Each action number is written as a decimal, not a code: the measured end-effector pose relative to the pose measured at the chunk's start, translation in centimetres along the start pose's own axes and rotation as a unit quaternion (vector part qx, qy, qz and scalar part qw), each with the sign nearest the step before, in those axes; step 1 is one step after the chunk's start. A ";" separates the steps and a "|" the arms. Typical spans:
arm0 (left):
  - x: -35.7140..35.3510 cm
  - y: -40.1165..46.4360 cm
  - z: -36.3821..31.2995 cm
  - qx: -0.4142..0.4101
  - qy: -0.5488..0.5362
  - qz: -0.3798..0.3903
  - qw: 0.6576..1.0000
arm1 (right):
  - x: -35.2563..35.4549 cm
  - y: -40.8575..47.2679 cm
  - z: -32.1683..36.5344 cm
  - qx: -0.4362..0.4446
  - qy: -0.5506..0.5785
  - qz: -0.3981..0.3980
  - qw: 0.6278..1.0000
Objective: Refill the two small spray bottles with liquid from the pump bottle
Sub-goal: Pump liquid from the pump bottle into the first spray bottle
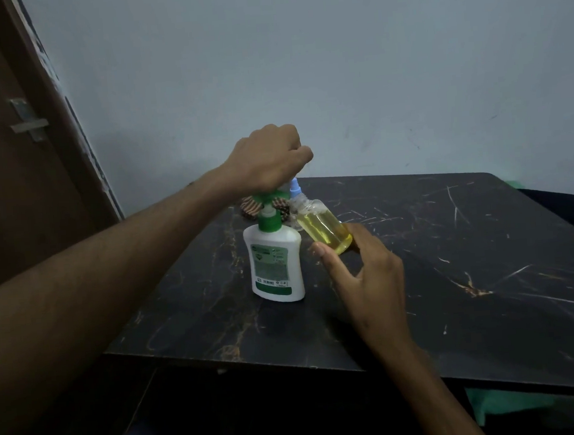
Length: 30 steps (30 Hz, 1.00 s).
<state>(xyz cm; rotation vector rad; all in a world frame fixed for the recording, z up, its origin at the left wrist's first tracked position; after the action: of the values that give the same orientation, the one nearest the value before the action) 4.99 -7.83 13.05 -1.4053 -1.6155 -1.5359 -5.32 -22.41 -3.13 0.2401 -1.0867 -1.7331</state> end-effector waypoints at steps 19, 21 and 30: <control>5.0 -12.1 -4.1 -0.075 -0.134 -0.306 0.940 | 2.2 1.0 0.5 -0.048 0.092 -0.083 0.991; 2.0 -15.4 -5.0 -0.076 -0.171 -0.249 0.950 | 2.7 0.9 0.6 -0.046 0.114 -0.092 0.988; -7.8 -19.0 -5.5 0.087 -0.307 -0.080 0.944 | 5.2 -2.3 1.1 -0.083 0.179 -0.043 0.979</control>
<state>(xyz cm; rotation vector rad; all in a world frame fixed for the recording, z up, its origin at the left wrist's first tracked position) -10.89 -12.35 -0.33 -1.7960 -2.2110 -1.0427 -9.83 -25.96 -2.57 0.4807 -0.6742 -1.7622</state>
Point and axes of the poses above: each hand's wrist, its own y-axis towards the middle knuckle, its own x-axis out of the back of the hand, z = x × y, the point moved 4 cm from there along y, towards the middle knuckle, and after that the axes turned 12 degrees about x, right-handed, at the moved point
